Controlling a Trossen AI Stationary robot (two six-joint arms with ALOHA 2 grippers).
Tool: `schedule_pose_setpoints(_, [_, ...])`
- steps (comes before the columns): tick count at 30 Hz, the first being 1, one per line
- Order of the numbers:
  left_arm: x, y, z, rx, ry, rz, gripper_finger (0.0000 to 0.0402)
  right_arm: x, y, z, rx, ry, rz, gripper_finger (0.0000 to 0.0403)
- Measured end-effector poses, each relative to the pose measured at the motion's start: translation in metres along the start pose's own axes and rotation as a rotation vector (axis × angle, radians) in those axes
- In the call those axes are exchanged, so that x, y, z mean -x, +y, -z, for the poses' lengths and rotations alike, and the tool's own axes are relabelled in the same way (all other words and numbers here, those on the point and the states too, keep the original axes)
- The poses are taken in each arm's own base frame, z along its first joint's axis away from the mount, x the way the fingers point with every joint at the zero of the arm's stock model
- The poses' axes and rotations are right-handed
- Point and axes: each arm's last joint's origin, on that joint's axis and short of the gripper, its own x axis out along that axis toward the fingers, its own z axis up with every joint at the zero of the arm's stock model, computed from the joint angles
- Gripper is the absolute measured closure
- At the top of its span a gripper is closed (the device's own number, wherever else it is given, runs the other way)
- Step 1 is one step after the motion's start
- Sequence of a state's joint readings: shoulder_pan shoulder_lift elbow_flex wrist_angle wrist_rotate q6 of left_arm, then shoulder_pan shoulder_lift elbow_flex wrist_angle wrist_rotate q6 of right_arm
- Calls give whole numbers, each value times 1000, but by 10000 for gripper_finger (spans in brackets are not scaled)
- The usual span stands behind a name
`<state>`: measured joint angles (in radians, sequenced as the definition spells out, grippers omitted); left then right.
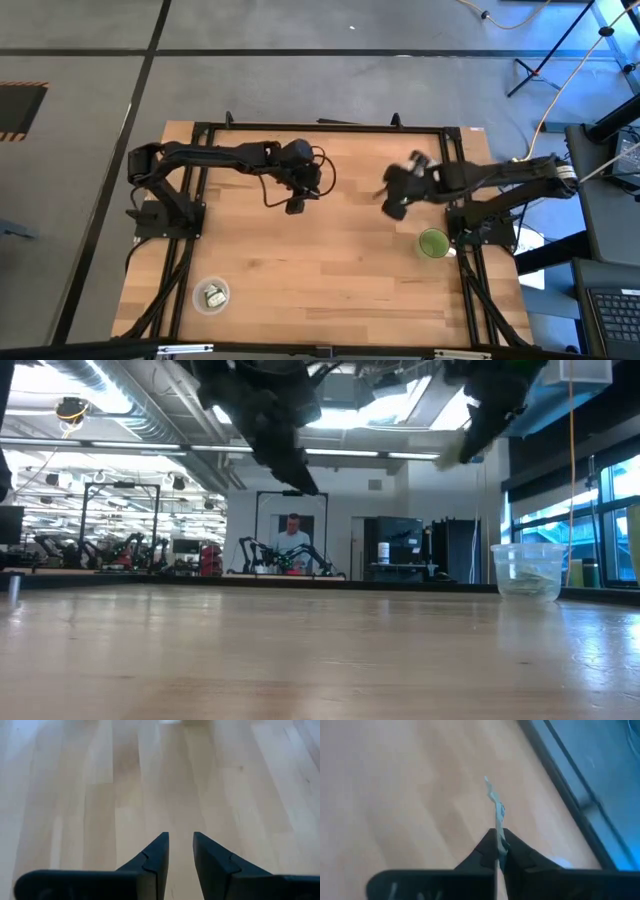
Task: Pick and place items into bin
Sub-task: Put the white stevia packet into the top white bin
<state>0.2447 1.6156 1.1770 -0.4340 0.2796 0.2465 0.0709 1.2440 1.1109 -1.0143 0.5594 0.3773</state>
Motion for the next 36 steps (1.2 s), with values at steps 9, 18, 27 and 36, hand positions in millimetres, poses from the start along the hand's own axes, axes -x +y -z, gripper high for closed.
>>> schedule_pose_setpoints(9, [8, -19, 2, 0, 63, 28, 320, -17, -61, 23, -294, 340, 196, 394])
schedule_pose_setpoints(18, [11, -20, 6, 26, 105, 36, 324, -47, -89, 47, -382, 526, 222, 394])
schedule_pose_setpoints(27, [10, -24, 6, 36, 106, 47, 325, -73, -95, 61, -391, 534, 197, 394])
schedule_pose_setpoints(36, [10, -25, 5, 42, 106, 47, 325, -83, -97, 75, -417, 583, 203, 394])
